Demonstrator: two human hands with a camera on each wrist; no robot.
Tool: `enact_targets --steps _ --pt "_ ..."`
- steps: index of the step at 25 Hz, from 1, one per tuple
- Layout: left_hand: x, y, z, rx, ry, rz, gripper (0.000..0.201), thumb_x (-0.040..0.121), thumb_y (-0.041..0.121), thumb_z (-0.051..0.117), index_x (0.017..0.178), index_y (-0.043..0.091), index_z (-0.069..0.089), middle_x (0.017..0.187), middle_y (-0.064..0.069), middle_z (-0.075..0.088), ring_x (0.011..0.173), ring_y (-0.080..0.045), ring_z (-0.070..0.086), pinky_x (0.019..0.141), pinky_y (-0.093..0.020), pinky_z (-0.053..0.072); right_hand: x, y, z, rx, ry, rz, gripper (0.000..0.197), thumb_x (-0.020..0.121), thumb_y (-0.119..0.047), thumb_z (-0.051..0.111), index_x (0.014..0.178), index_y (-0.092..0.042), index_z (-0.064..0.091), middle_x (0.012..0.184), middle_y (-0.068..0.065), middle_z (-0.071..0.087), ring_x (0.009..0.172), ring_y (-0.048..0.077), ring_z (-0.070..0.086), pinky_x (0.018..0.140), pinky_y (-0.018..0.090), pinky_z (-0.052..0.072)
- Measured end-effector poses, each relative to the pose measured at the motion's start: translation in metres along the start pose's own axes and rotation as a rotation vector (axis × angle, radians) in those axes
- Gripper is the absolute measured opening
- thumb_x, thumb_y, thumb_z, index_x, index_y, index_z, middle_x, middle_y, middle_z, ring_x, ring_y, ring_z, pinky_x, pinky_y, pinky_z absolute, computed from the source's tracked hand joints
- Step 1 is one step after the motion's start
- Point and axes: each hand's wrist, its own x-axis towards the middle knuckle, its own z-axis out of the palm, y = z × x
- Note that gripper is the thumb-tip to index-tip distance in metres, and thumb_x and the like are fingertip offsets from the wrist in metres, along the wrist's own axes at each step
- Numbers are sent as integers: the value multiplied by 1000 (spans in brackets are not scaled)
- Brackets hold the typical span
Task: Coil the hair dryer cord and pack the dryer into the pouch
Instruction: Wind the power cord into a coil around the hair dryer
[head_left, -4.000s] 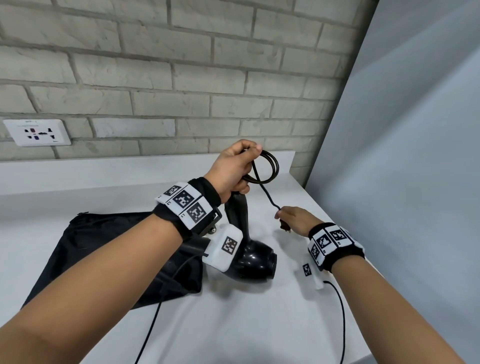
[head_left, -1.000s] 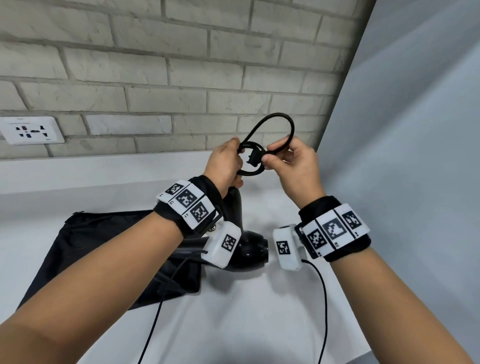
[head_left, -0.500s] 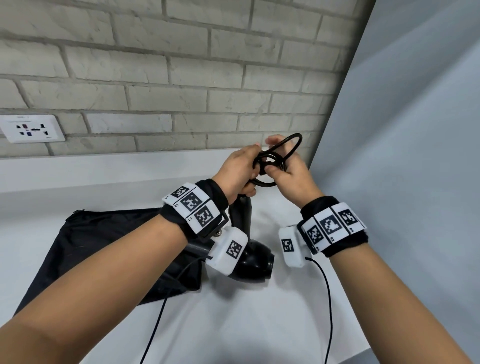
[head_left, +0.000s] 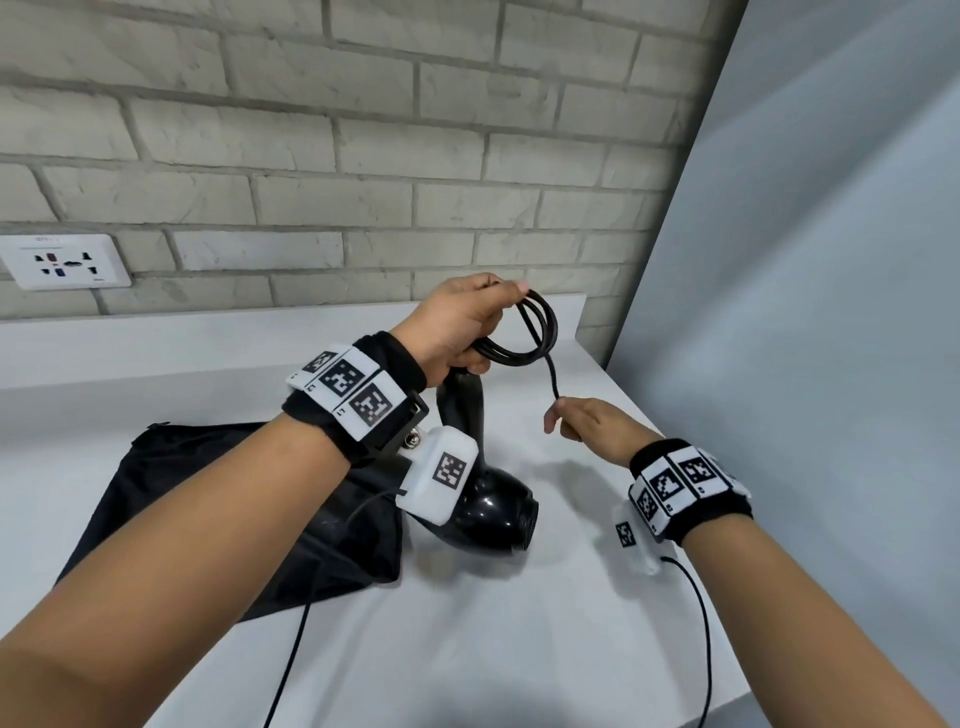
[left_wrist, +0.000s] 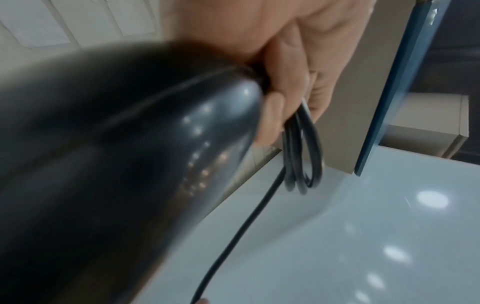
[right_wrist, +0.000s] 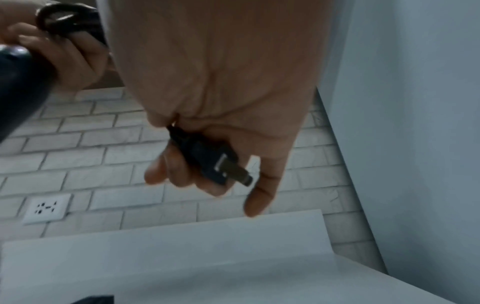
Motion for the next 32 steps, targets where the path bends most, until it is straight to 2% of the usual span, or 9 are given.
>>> enact_targets --steps 3,6,10,15,18,20,24,30,32 --pt "-1 -6 7 11 -3 5 26 93 18 50 68 18 43 35 11 23 24 -4 11 37 -9 18 1 -8 -1 69 -45 -2 23 97 -18 36 92 -15 59 77 0 51 66 14 47 59 12 41" --pt "0 -12 12 -13 10 18 26 91 9 51 69 19 43 35 10 24 26 -5 11 37 -8 19 4 -24 -2 148 -23 -150 20 94 -8 41 96 -12 60 92 -1 60 88 9 53 78 5 39" --pt "-1 -11 12 -22 -10 35 28 88 -1 51 70 19 42 36 9 25 25 -4 13 36 -8 18 9 -32 -4 356 64 -267 32 96 -7 37 75 -18 59 62 -16 63 69 -3 56 77 15 41" --pt "-12 -7 17 61 -187 20 28 96 30 43 71 20 43 39 10 23 27 -3 12 36 -7 19 8 -41 -26 503 267 -260 32 82 -21 48 59 -33 67 59 3 48 44 2 39 45 13 35" --pt "-13 -5 23 111 -229 6 31 96 39 38 74 19 45 38 10 22 27 -5 11 37 -9 17 10 -48 -34 511 289 -242 27 78 -23 49 62 -31 69 59 0 54 60 17 43 57 23 31" --pt "-12 -4 26 134 -206 -32 24 95 35 44 80 17 47 36 11 24 28 -5 11 37 -10 17 10 -53 -42 515 370 -252 22 81 -20 52 65 -25 67 61 -8 63 65 18 50 64 24 37" --pt "-8 -10 34 231 -92 -74 29 93 39 47 75 17 48 41 8 23 30 -6 14 37 -11 18 2 -80 -64 381 544 -285 31 88 -3 49 63 -20 58 49 -20 61 53 -11 53 61 4 39" --pt "4 -16 30 167 72 1 33 96 44 37 79 19 50 41 7 25 28 -7 17 38 -11 21 -7 -94 -48 503 535 -427 16 88 -4 49 89 4 63 59 -19 65 62 -11 56 66 3 41" --pt "4 -14 25 106 97 1 37 97 46 32 79 18 49 44 5 24 28 -7 16 38 -12 22 -9 -93 -39 510 492 -443 20 89 1 47 101 0 62 74 -19 69 72 -12 59 74 4 43"
